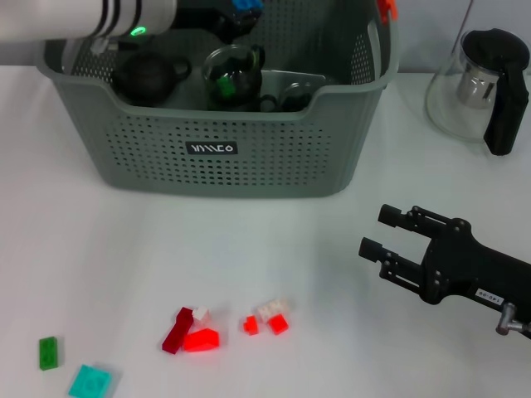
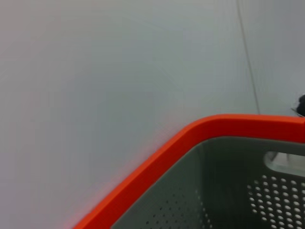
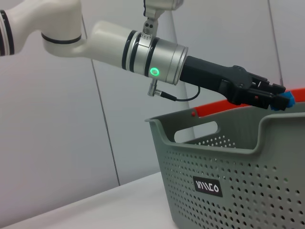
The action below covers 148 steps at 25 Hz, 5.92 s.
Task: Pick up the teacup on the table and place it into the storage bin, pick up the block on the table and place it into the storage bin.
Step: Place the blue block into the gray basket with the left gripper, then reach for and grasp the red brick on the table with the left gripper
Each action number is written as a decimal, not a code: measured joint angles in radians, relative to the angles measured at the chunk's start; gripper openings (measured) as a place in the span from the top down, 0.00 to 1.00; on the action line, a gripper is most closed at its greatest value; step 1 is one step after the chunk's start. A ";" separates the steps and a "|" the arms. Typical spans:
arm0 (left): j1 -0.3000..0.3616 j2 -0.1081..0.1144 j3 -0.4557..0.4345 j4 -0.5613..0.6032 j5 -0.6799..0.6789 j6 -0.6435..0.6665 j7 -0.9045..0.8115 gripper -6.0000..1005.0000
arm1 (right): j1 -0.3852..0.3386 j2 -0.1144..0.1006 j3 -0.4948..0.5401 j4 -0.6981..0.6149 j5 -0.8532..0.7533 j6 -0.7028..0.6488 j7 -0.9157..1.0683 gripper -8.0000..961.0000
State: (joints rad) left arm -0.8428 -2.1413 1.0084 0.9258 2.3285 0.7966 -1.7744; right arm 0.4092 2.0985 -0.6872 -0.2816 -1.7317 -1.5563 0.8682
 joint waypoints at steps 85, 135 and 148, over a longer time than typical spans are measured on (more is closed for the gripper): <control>0.454 -0.026 -0.476 -0.280 -0.008 0.739 0.779 0.63 | -0.014 -0.005 0.002 0.001 0.000 0.007 0.000 0.33; 0.488 -0.026 -0.494 -0.224 -0.007 0.735 0.868 0.46 | -0.014 -0.006 0.002 -0.001 0.000 0.000 0.000 0.33; 0.479 -0.029 -0.495 -0.240 -0.034 0.667 0.869 0.37 | -0.015 -0.006 0.002 -0.001 0.000 0.005 0.000 0.33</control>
State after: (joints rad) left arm -0.3634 -2.1706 0.5130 0.6857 2.2946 1.4631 -0.9054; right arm 0.3941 2.0923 -0.6857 -0.2821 -1.7319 -1.5509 0.8682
